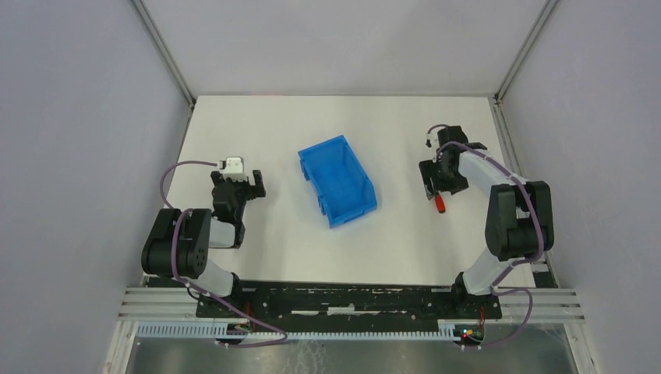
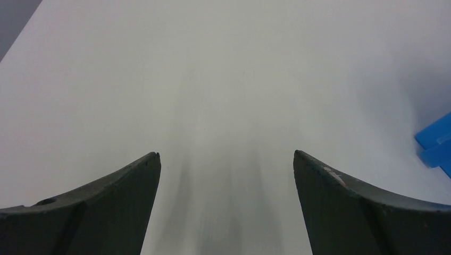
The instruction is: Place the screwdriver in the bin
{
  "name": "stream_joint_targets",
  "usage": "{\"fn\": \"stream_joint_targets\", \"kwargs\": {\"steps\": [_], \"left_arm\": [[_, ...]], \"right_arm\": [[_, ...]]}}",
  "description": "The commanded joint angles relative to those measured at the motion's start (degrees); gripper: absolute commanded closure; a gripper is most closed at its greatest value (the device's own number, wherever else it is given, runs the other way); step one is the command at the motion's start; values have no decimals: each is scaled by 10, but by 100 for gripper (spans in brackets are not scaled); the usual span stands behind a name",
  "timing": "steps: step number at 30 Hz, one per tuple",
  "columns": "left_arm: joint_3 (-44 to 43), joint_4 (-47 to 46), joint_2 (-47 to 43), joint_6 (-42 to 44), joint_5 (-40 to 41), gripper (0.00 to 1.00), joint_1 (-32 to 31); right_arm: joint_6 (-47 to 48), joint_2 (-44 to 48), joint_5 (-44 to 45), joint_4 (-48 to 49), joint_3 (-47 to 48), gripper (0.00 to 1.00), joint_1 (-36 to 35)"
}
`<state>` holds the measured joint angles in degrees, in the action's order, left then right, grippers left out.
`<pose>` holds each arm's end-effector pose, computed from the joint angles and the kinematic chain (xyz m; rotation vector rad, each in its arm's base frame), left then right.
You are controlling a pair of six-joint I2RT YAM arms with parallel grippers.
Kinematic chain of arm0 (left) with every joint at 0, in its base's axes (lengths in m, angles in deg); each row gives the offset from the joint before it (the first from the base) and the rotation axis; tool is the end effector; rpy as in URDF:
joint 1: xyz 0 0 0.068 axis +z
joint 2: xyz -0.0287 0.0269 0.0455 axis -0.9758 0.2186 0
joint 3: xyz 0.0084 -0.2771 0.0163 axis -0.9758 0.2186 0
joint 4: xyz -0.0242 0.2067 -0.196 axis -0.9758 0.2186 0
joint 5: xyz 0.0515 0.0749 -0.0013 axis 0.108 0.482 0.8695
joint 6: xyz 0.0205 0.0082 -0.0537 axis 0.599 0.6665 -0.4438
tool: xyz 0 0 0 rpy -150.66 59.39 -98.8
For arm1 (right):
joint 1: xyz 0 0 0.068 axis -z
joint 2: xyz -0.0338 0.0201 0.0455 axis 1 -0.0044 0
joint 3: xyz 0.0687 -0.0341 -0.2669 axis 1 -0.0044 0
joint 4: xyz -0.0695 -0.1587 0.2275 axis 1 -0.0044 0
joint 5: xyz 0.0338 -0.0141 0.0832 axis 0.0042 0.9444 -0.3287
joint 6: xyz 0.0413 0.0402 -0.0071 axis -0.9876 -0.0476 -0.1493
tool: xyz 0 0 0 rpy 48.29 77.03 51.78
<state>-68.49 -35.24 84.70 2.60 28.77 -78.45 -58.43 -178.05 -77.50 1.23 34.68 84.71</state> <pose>0.2588 -0.0028 0.1182 -0.0118 1.7552 0.0338 0.3439 0.0278 0.1842 -0.1688 2.8086 -0.0730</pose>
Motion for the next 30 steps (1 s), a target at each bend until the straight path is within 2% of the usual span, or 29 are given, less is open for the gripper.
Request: {"fn": "stream_joint_targets", "kwargs": {"steps": [1, 3, 6, 8, 10, 11, 16, 20, 25, 30], "left_arm": [[-2, -22, -6, -18, 2, 0, -1], [-2, -22, -6, -18, 3, 0, 0], [-2, -22, -7, -18, 2, 0, -1], [-2, -22, -6, -18, 2, 0, -1], [-2, -22, -6, -18, 2, 0, -1], [-2, -22, -6, -18, 2, 0, -1], [-2, -22, -6, -18, 3, 0, -1], [-2, -22, -6, -18, 2, 0, -1], [-2, -22, -6, -18, 2, 0, 0], [-2, -22, -6, -18, 2, 0, -1]], "right_arm": [[-1, -27, -2, 74, -19, 27, 7], [4, -38, -6, 90, -30, 33, 9], [4, -51, 4, 104, -45, 47, 10], [5, -60, 9, 107, -47, 61, 11], [7, -66, 9, 90, -35, 84, 12], [7, -66, 10, 76, -23, 99, 13], [1, -27, 1, -63, 80, 100, 12], [-12, 3, 29, -154, 179, 100, 12], [-23, 21, 4, -193, 236, 100, 12], [-73, 42, -32, -160, 253, 100, -13]]}}
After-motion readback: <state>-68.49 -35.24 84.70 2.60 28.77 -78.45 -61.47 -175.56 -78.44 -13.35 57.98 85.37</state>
